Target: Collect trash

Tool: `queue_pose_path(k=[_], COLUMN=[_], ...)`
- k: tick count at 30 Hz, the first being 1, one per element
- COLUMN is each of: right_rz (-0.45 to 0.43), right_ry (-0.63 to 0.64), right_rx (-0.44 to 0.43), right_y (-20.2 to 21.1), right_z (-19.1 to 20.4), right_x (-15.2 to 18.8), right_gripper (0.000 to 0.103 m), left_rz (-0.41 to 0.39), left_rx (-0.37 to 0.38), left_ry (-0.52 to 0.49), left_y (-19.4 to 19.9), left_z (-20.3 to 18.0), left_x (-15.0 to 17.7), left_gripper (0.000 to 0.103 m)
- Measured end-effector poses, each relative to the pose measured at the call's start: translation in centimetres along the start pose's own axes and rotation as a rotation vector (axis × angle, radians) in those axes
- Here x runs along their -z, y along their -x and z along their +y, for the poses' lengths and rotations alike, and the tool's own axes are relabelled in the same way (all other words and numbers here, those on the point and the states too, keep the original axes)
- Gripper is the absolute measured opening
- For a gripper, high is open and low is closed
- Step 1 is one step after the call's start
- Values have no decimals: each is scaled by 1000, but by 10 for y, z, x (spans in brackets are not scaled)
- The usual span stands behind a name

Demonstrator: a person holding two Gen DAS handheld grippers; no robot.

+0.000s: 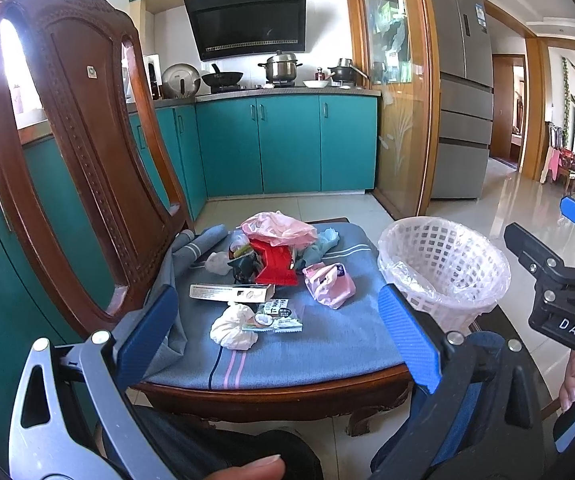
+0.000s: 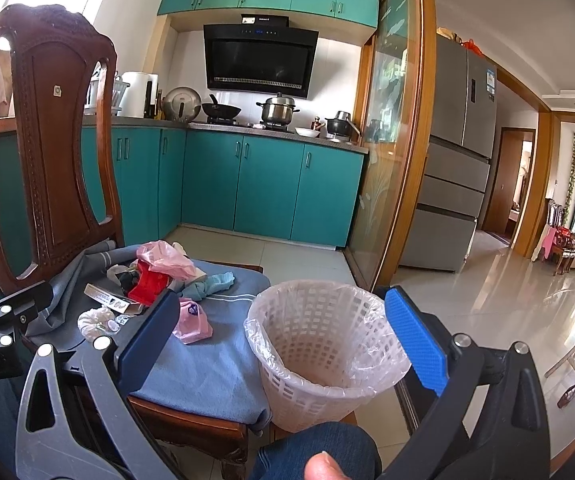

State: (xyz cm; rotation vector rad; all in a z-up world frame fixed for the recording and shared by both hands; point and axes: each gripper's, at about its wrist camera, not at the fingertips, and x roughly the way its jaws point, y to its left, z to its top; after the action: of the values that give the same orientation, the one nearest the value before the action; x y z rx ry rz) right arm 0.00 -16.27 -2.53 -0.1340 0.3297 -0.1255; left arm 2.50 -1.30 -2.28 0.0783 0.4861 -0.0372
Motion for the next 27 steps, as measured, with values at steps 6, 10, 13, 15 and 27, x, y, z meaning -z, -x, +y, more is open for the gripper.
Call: queue_pose_path(k=[6, 10, 13, 15, 27], right_rz=[9, 10, 14, 16, 34], right_ry=[-2, -1, 0, 0, 7], right_rx=[-2, -3, -4, -5, -24], right_y=[-3, -3, -4, -5, -10], right_z=[0, 0, 1, 1, 4], right_x=[-1, 0, 0, 0, 2], right_gripper=[100, 100, 100, 100, 100], left_rz=[7, 10, 14, 18, 55], left_rx=[-2, -2, -3, -4, -28], left_ry=[-1, 0, -1, -1, 13], left_y=[-3, -5, -6, -7, -19], left_z=[0, 0, 0, -1, 4], left_x=[1, 1, 3, 4, 9], left_gripper=[100, 100, 100, 100, 100])
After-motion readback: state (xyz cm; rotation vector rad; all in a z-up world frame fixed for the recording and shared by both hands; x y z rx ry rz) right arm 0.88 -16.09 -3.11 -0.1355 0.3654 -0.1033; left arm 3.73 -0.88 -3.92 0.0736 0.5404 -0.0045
